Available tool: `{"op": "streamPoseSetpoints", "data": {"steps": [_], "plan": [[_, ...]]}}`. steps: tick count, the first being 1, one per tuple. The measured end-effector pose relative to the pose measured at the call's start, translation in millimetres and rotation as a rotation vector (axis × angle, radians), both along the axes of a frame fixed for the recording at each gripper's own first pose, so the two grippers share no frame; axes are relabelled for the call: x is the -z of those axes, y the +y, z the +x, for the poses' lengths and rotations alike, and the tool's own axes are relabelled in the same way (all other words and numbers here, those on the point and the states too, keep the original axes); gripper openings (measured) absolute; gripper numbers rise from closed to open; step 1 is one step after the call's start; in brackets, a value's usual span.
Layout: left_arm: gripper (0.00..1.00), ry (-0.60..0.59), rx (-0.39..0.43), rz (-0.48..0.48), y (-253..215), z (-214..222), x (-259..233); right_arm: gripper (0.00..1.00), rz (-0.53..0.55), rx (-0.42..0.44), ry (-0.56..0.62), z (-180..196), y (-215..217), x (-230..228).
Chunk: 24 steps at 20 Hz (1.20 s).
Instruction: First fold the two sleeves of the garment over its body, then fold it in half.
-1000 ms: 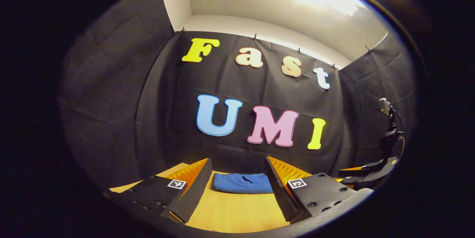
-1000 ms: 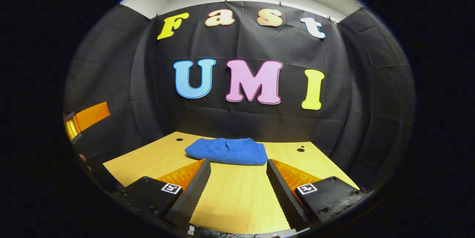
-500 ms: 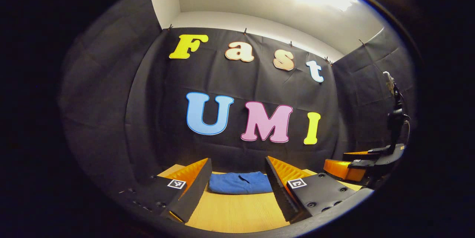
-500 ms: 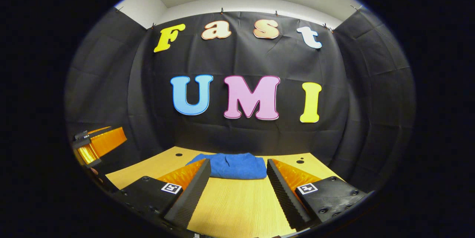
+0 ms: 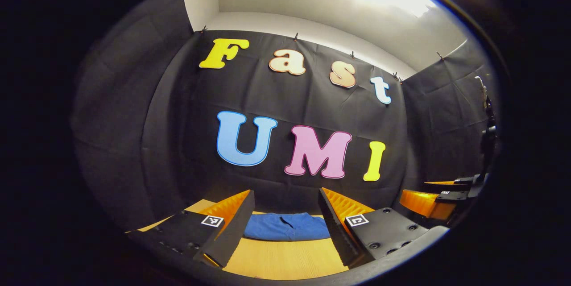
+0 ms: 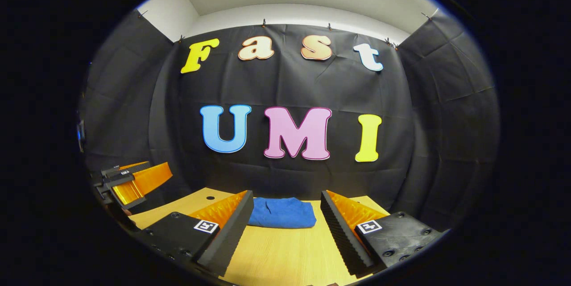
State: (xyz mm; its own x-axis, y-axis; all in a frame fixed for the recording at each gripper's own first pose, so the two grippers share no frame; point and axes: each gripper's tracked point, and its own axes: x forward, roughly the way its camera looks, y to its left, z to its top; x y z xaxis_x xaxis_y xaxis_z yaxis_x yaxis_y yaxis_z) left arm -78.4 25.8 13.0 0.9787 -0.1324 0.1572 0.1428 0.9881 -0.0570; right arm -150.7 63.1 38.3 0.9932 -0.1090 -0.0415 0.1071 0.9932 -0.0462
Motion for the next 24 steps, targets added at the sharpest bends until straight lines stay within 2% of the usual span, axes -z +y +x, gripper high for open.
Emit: {"op": "streamPoseSetpoints", "data": {"steps": [2, 4, 8, 10, 12, 13, 14, 16, 20, 24], "plan": [[0.81, -0.005, -0.002, 0.004, -1, 1, 1, 0.93, 0.002, 0.003, 0.013, -3, -1, 3], [0.82, -0.018, -0.018, 0.008, 0, -1, -1, 0.96, 0.004, 0.000, 0.010, -7, -1, 4], [0.81, -0.043, -0.031, -0.001, -4, -9, -2, 0.96, 0.020, -0.016, -0.004, -4, -1, 7], [0.81, -0.001, -0.019, -0.022, -11, -14, 11, 0.96, 0.021, -0.040, -0.007, -3, 2, 5], [0.82, 0.013, 0.001, 0.010, -17, -20, 8, 0.96, -0.023, -0.059, -0.015, -2, -3, 0], [0.80, 0.007, -0.009, 0.041, -16, -23, 4, 0.96, -0.055, -0.063, -0.025, 0, -7, -6], [0.82, -0.007, -0.031, 0.067, -12, -26, -2, 0.93, -0.080, -0.069, -0.035, 2, -11, -8], [0.82, -0.033, -0.070, 0.083, -5, -35, -13, 0.96, -0.107, -0.078, -0.044, 12, -15, -12], [0.82, -0.026, -0.127, 0.034, 9, -51, -11, 0.96, -0.075, -0.113, -0.032, 33, -3, -7], [0.81, 0.002, -0.208, 0.017, 29, -63, -6, 0.96, -0.087, -0.206, -0.023, 39, 30, -6]]}}
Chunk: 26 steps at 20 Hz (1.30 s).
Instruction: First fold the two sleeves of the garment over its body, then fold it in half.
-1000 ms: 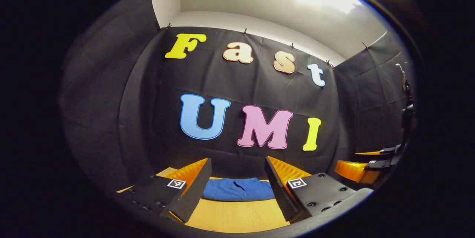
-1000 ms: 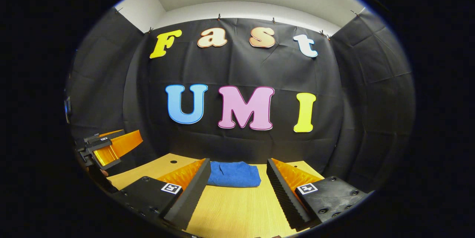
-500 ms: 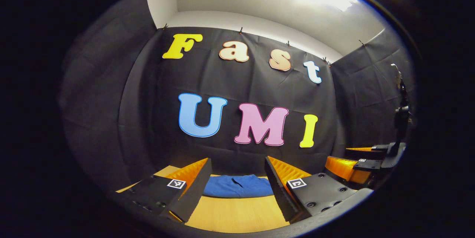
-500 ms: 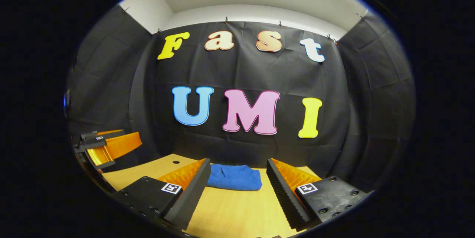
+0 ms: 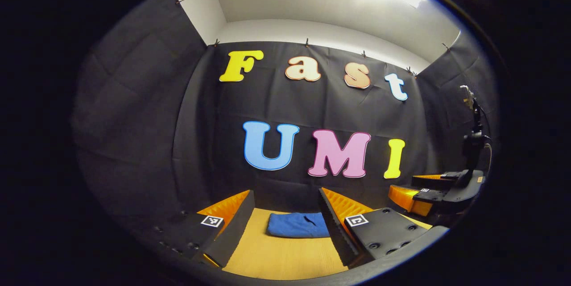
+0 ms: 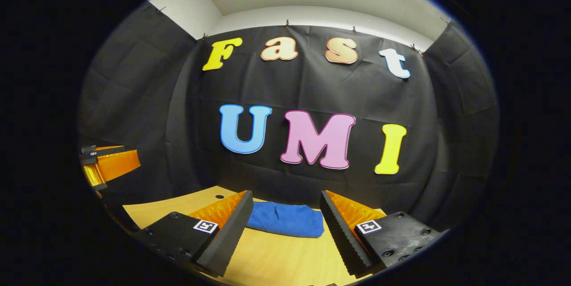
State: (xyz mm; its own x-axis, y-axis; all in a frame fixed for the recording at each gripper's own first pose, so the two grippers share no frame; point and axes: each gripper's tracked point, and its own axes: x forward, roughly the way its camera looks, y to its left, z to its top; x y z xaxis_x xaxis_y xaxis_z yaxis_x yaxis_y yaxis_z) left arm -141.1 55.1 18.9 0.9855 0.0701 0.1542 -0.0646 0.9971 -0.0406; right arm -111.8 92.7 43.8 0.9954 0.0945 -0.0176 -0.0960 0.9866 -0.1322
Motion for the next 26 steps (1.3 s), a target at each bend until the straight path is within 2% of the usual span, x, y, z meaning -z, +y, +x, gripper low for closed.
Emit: {"op": "streamPoseSetpoints", "data": {"steps": [4, 5, 6, 7, 9, 13, 15, 16, 24, 25, 26], "plan": [[0.82, -0.006, -0.039, 0.008, 8, -8, -3, 0.96, 0.006, -0.044, 0.007, -1, 15, 5], [0.80, -0.010, -0.037, 0.013, 6, -10, -4, 0.96, 0.011, -0.044, 0.009, -1, 15, 6], [0.82, -0.009, -0.037, 0.017, 6, -11, -4, 0.94, 0.015, -0.043, 0.012, -2, 16, 6], [0.81, -0.010, -0.034, 0.020, 5, -11, -4, 0.96, 0.019, -0.044, 0.019, -1, 17, 10], [0.80, -0.011, -0.027, 0.028, 4, -12, -3, 0.96, 0.020, -0.038, 0.039, -3, 15, 16], [0.83, -0.017, -0.019, 0.035, 3, -13, -5, 0.96, 0.023, -0.023, 0.039, -5, 12, 15], [0.80, -0.018, -0.016, 0.037, 2, -11, -6, 0.96, 0.016, -0.019, 0.037, -5, 12, 16], [0.82, -0.016, -0.015, 0.042, 3, -10, -5, 0.96, 0.013, -0.019, 0.037, -5, 13, 16], [0.81, -0.025, -0.042, 0.044, 15, -16, -6, 0.96, 0.015, -0.020, 0.038, 2, 18, 18], [0.81, -0.022, -0.044, 0.042, 15, -16, -5, 0.93, 0.017, -0.022, 0.040, 2, 19, 20], [0.80, -0.021, -0.048, 0.042, 16, -17, -4, 0.96, 0.018, -0.023, 0.040, 2, 19, 21]]}}
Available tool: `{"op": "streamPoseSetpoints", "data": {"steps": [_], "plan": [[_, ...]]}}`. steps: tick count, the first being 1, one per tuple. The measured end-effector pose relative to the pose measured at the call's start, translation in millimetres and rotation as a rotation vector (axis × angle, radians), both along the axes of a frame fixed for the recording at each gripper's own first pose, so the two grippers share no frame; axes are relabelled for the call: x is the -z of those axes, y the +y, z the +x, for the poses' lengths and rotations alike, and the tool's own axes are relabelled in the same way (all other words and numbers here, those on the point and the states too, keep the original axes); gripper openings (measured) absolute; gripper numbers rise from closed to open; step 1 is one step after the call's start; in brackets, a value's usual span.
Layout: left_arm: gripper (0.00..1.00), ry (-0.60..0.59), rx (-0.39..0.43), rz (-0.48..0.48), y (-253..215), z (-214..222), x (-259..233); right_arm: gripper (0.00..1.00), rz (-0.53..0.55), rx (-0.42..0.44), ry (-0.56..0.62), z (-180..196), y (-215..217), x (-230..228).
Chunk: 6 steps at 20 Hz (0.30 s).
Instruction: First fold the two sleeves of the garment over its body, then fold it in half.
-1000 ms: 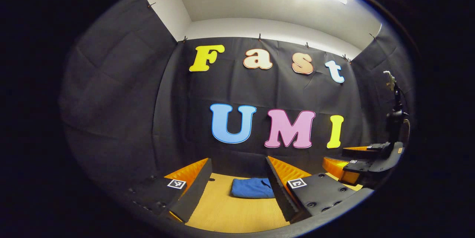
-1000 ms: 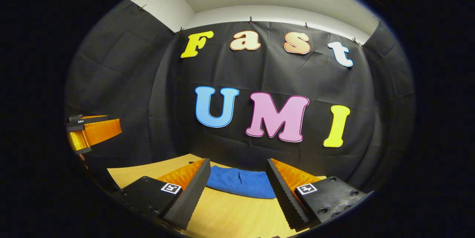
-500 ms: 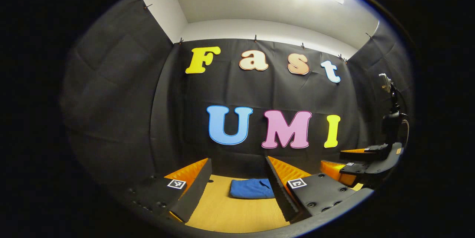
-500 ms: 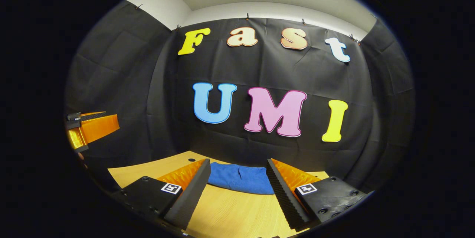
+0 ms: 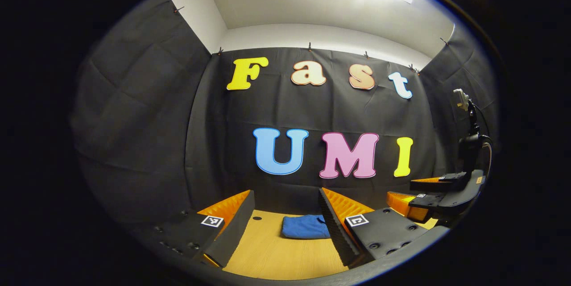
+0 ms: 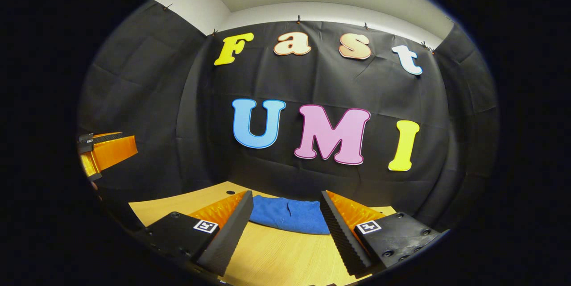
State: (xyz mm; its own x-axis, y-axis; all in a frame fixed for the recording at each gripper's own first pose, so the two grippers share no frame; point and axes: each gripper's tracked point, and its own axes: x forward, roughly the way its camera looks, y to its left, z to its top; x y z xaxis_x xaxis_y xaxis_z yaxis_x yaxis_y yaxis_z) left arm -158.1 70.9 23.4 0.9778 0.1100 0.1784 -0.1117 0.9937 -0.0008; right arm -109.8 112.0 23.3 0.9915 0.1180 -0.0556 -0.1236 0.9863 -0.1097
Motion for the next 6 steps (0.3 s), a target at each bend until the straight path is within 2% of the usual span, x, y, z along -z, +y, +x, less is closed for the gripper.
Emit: {"op": "streamPoseSetpoints", "data": {"steps": [1, 6], "plan": [[0.82, -0.001, -0.002, 0.001, 0.3, -0.7, -0.8, 0.96, 0.000, 0.000, 0.001, -2.1, 0.5, -0.5], [0.80, -0.006, 0.006, 0.006, -1.7, -1.6, -1.6, 0.96, -0.006, 0.004, 0.005, -4.3, -0.9, 0.0]]}}
